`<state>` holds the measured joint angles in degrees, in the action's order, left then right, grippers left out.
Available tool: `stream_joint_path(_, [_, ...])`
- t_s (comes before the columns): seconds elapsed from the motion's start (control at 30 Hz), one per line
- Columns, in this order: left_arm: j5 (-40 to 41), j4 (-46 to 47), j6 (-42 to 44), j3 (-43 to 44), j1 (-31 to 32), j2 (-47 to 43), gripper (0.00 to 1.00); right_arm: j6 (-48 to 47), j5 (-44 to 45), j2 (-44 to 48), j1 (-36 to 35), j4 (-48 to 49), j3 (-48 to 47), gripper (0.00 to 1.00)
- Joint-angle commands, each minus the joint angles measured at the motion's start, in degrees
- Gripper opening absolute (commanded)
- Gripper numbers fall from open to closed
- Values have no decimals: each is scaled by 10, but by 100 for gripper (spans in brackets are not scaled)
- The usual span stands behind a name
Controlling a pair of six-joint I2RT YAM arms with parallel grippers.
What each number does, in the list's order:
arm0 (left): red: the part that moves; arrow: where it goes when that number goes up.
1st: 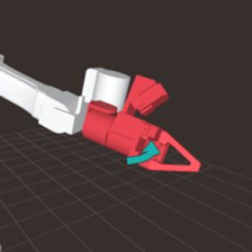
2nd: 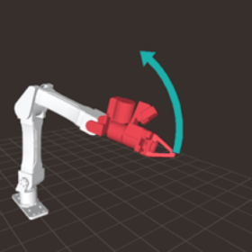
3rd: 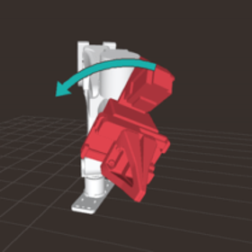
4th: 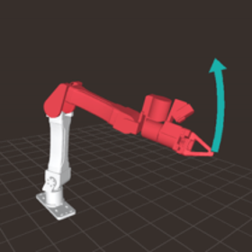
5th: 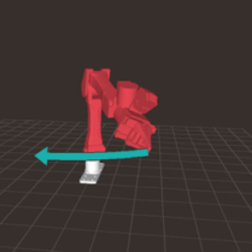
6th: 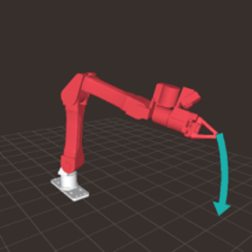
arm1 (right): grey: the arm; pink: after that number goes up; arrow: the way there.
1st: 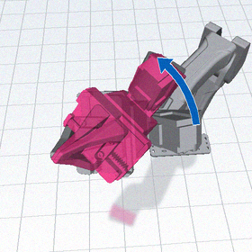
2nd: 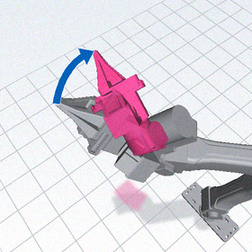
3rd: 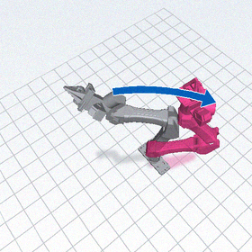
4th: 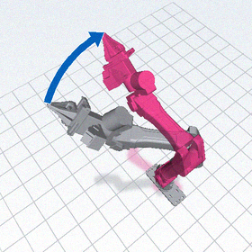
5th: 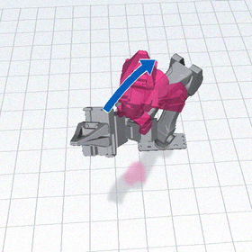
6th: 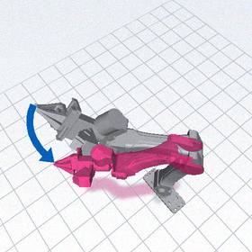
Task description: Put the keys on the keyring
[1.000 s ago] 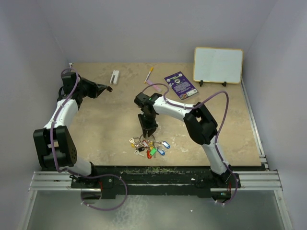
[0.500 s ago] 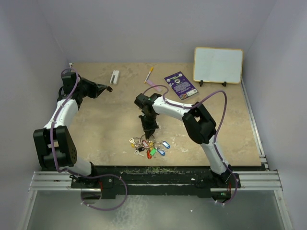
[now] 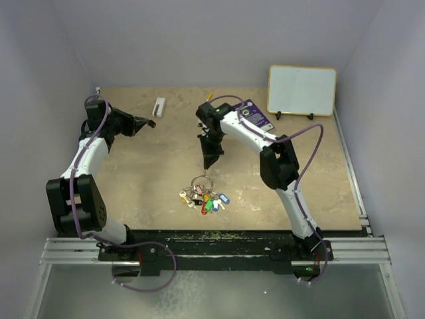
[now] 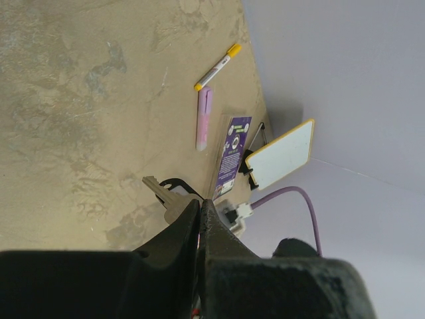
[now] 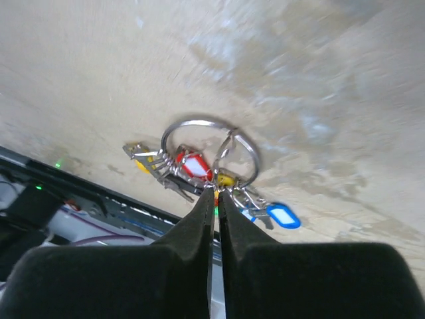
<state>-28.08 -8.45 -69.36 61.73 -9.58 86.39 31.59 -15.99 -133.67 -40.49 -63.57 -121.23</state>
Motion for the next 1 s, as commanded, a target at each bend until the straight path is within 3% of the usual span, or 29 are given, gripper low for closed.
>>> stream_joint_path(0.0, [-5,15,6,20,1,-7,4,2,-56,19,55,7,-28,5])
stream_joint_path(0.1, [-6,15,6,18,1,-8,4,16,-117,20,83,51,-33,0])
stream_joint_path(0.2, [-6,16,6,17,3,-8,4,14,-97,8,86,39,-61,0])
stream_joint_path(0.37, [-8,18,6,18,6,-5,4,6,-27,27,65,38,-12,0])
stream_joint_path(0.53, [-11,19,5,20,5,2,4,45,36,55,25,51,42,16])
stream_joint_path(0.67, [-9,15,11,29,11,7,4,83,90,87,13,91,93,38])
stream_joint_path(0.97, [-3,14,15,33,34,8,4,111,166,73,9,111,90,43])
